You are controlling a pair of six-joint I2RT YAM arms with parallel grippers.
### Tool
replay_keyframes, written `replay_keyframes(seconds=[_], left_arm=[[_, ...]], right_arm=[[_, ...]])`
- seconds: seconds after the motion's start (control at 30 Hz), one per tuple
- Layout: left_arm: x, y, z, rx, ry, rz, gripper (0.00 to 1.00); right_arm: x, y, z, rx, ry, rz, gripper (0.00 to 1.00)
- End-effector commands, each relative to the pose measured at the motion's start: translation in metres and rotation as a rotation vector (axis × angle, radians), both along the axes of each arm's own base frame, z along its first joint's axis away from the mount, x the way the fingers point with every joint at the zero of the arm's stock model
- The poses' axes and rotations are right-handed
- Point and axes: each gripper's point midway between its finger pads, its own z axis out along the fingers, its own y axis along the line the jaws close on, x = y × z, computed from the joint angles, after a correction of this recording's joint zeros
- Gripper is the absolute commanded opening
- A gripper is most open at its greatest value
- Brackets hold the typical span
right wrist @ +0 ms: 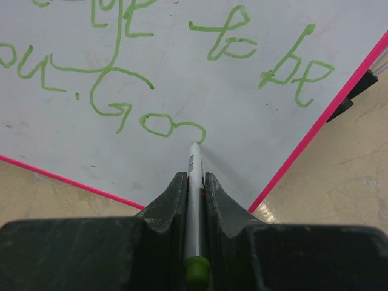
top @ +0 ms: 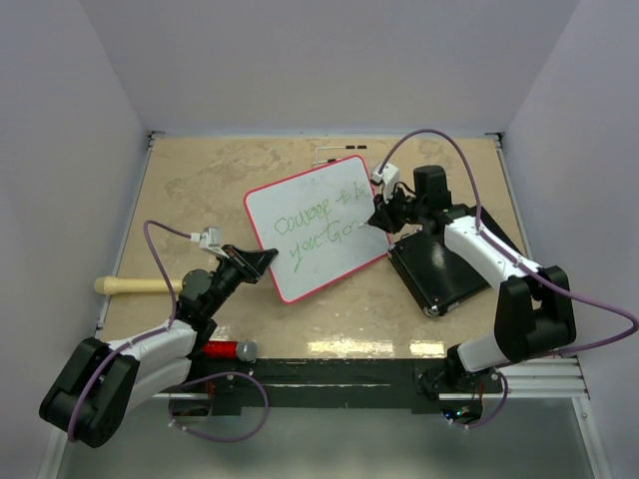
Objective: Write a sentence on the whiteboard
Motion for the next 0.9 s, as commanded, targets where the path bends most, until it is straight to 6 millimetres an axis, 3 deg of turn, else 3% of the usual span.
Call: replay_keyframes(seconds=[0.0, 0.5, 0.67, 0.87], left_arm=[[-0.021, -0.01, -0.022, 0.1, -0.022, -0.118, 0.0], [-0.021, -0.011, -0.022, 0.101, -0.021, -0.121, 0.0], [-0.021, -0.011, -0.022, 0.102, -0.022, -0.121, 0.0], [-0.021, -0.01, -0.024, 0.103, -0.019, -0.12, 0.0]], right_arm=[[-0.004, 0.009, 0.011, 0.029, -0.005, 0.057, 0.0], [0.007, 0.023, 0.031, 0.092, -0.03, 0.066, 0.0], [0.015, 0.017, 0.03, 0.078, -0.039, 0.015, 0.0], [0.008, 0.01, 0.035, 0.08, -0.046, 0.018, 0.0]])
